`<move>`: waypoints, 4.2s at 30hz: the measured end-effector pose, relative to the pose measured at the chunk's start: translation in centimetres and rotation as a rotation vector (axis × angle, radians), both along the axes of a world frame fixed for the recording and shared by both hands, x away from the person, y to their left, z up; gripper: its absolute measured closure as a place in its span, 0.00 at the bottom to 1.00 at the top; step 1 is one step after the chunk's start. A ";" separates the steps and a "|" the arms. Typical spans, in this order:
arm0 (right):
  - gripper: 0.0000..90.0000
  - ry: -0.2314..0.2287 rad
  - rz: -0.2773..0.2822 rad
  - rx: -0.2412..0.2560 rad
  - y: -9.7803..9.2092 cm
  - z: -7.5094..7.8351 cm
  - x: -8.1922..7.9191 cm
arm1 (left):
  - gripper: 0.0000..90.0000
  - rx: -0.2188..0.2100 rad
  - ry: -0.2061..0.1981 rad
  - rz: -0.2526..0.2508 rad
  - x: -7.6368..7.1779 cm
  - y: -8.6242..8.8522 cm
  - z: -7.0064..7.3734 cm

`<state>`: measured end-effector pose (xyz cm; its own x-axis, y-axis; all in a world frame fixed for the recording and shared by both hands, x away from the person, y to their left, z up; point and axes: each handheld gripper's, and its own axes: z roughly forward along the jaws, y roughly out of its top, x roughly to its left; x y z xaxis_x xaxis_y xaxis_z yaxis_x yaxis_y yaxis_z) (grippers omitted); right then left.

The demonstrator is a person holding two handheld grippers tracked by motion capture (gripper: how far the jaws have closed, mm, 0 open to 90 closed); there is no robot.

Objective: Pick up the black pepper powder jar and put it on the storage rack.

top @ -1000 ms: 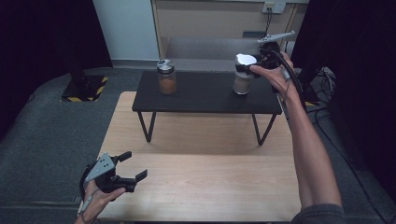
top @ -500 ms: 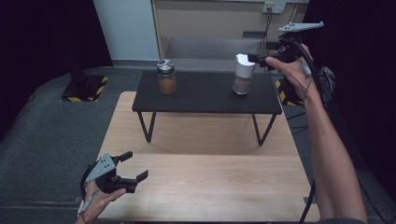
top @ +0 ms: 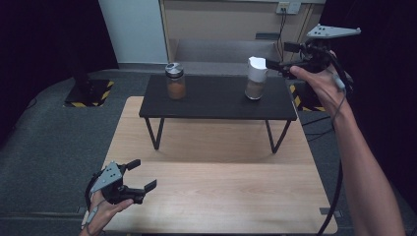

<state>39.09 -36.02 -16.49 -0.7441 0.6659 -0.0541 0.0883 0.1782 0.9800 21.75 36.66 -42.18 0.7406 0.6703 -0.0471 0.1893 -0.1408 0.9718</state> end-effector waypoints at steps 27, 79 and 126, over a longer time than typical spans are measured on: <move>0.04 -0.049 0.171 0.103 -2.7 -8.3 -6.6 | 0.03 0.008 -0.008 -0.008 0.0 -0.3 0.1; 0.05 0.105 0.100 -0.005 -1.1 -24.6 -14.9 | 0.03 0.014 -0.016 -0.018 0.1 -0.6 0.1; 0.05 0.124 -0.109 0.083 -3.8 -27.0 -18.3 | 0.03 0.016 -0.116 0.068 -1.3 -0.4 0.1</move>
